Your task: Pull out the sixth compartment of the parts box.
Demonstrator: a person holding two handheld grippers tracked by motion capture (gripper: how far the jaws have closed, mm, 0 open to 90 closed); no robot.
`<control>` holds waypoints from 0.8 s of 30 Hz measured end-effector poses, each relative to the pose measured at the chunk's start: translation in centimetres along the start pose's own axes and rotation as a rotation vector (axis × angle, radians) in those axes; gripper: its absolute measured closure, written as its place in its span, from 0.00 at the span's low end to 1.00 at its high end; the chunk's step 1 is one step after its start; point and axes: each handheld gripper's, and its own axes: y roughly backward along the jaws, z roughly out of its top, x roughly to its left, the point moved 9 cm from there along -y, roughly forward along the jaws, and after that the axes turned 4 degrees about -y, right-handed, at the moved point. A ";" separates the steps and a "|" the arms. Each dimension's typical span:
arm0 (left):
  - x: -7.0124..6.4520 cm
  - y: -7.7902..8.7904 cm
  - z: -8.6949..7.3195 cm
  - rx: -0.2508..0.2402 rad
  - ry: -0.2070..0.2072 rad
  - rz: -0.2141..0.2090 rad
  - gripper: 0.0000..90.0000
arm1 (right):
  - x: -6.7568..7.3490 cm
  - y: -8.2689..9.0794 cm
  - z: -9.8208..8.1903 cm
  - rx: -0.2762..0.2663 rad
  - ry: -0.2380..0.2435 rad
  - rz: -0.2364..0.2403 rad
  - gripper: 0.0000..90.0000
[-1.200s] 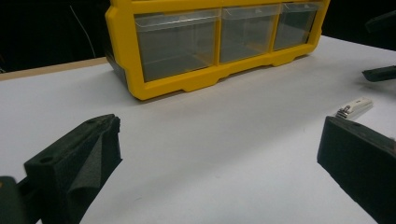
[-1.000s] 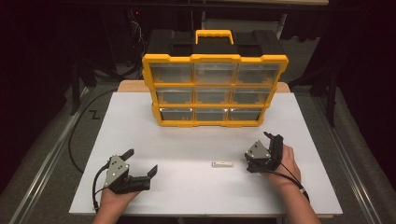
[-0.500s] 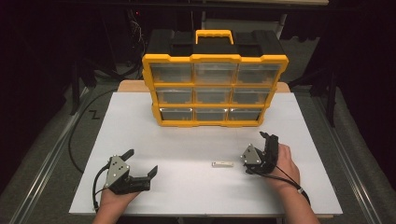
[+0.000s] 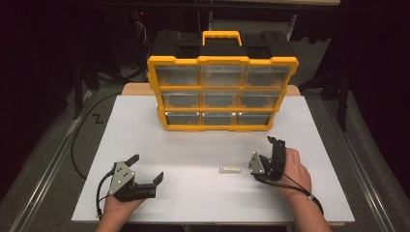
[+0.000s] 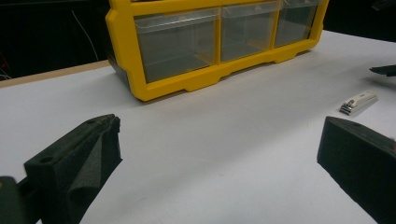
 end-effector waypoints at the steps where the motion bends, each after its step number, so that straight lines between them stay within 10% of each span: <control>1: 0.0 0.0 0.0 0.000 -0.002 0.001 0.00 | 0.0 0.0 0.0 0.008 0.016 -0.003 0.01; 24: 0.5 -0.3 -0.3 0.014 -0.010 0.007 0.00 | -0.1 0.2 0.0 0.021 0.099 -0.071 0.23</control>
